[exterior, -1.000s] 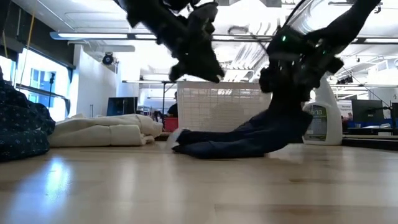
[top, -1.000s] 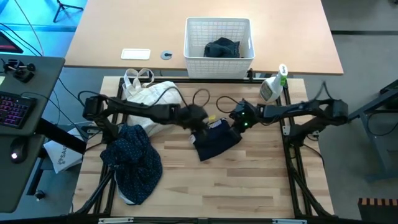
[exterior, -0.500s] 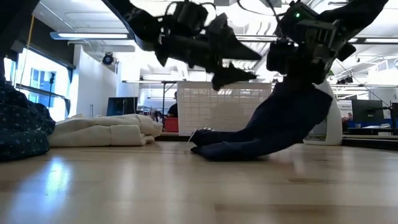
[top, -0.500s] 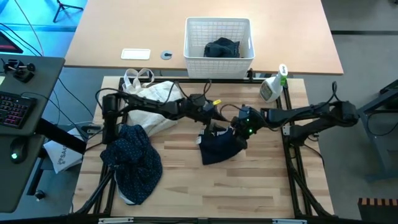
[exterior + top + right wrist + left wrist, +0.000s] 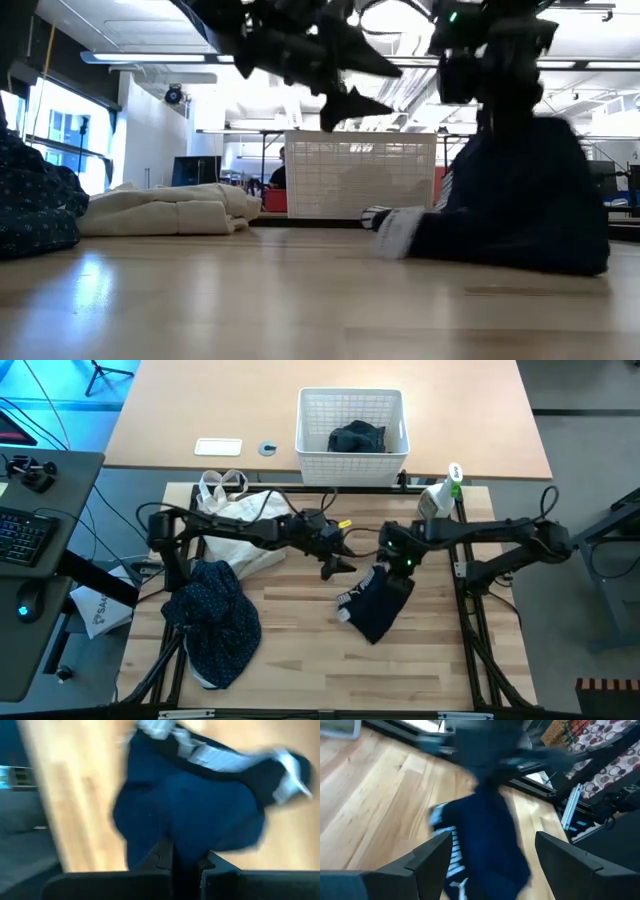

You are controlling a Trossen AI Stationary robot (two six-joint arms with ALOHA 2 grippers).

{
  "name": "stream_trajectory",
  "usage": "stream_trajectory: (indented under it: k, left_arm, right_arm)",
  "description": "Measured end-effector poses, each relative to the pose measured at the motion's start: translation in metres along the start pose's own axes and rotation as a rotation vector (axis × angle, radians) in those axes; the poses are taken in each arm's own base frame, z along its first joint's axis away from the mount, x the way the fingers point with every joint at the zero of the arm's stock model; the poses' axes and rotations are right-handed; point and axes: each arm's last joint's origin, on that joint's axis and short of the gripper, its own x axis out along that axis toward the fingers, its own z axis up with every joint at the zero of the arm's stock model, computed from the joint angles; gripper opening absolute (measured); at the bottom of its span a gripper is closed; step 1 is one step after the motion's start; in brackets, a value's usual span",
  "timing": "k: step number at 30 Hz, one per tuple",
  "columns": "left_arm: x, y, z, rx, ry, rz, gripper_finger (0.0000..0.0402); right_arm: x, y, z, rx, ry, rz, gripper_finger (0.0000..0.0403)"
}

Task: Fold Laundry from Bin
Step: Fold the black boxer short

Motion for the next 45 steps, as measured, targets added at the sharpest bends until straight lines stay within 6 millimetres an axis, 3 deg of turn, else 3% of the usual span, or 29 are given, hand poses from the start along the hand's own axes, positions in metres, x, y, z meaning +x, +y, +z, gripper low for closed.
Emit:
stream_trajectory:
  k: [4,7,14,21,26,35,39,45]
  left_arm:
    - [-0.009,-0.009,0.004,0.003,0.005,0.008,0.0273]
    - [-0.015,-0.013,0.002,-0.032,0.05,0.058,0.0273]
    - [-0.027,-0.022,-0.01,-0.035,0.177,0.248,0.0273]
    - [-0.032,-0.03,-0.022,-0.006,0.267,0.361,0.0273]
    - [-0.03,-0.037,-0.025,0.028,0.28,0.353,0.0273]
    - [-0.03,-0.037,-0.026,0.031,0.289,0.375,0.0273]
    - [-0.031,-0.036,-0.028,0.029,0.305,0.378,0.0273]
    - [-0.035,-0.037,-0.03,0.022,0.344,0.391,0.0273]
  right_arm:
    - [0.0,-0.031,0.009,0.077,0.112,-0.263,0.0003]
    - [-0.004,-0.039,0.019,0.123,0.19,-0.406,0.0003]
    - [-0.008,0.0,0.035,0.014,0.148,-0.55,0.0003]
    - [0.04,0.039,0.003,-0.145,0.158,-0.544,0.0003]
    - [0.064,0.052,-0.011,-0.223,0.073,-0.548,0.0003]
    - [0.073,0.061,0.0,-0.232,-0.037,-0.483,0.0005]
    - [0.09,0.06,0.007,-0.221,-0.053,-0.469,0.0034]
    - [0.1,0.066,0.015,-0.234,-0.087,-0.328,0.014]
